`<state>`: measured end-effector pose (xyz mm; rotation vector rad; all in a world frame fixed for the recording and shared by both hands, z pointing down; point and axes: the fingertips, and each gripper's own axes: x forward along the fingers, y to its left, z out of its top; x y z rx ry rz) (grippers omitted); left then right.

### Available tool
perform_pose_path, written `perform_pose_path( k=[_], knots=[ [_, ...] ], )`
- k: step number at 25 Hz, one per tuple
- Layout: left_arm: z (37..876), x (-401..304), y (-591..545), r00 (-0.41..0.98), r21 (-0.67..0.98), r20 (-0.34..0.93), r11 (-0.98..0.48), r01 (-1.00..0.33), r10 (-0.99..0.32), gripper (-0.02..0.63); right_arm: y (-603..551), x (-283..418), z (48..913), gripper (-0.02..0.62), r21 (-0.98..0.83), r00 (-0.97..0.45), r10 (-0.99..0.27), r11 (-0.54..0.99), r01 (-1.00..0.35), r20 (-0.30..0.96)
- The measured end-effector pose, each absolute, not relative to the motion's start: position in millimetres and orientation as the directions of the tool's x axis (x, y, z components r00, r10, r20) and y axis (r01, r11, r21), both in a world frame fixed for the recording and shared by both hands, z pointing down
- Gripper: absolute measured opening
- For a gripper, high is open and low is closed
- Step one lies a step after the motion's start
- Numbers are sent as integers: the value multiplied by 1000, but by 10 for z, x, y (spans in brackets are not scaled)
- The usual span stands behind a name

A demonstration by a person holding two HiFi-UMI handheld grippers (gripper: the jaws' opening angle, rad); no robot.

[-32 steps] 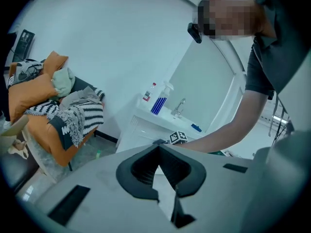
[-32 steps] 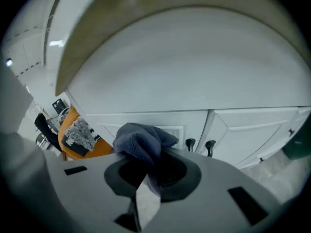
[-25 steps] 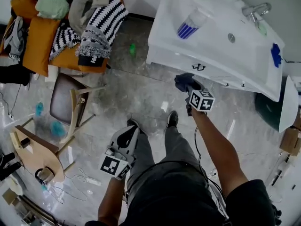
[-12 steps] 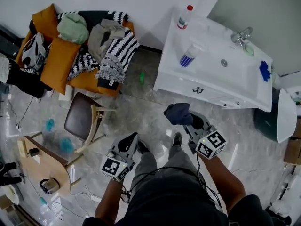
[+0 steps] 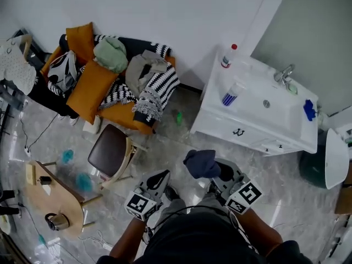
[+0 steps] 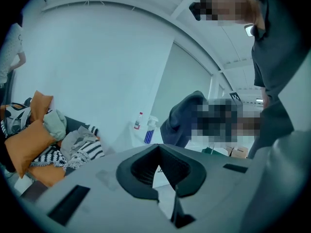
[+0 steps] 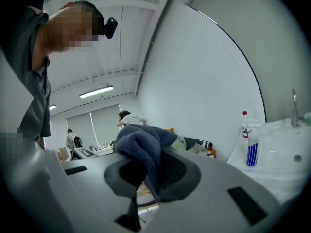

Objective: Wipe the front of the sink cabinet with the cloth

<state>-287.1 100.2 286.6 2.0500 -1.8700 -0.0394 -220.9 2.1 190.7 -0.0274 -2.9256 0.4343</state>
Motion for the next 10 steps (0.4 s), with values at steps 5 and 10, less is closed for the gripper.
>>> perform_pose_path(
  k=[5,10],
  knots=[
    [2769,-2714,1088,164,267,197,-108,-958,-967,5,250,-2160,1721,49,-218,-985,47,976,10,166],
    [2668,-2444,1311,194,274,183,-140,-952,-964,3,563,-2037,1706,49,-226,-980,70,974,26,189]
  ],
)
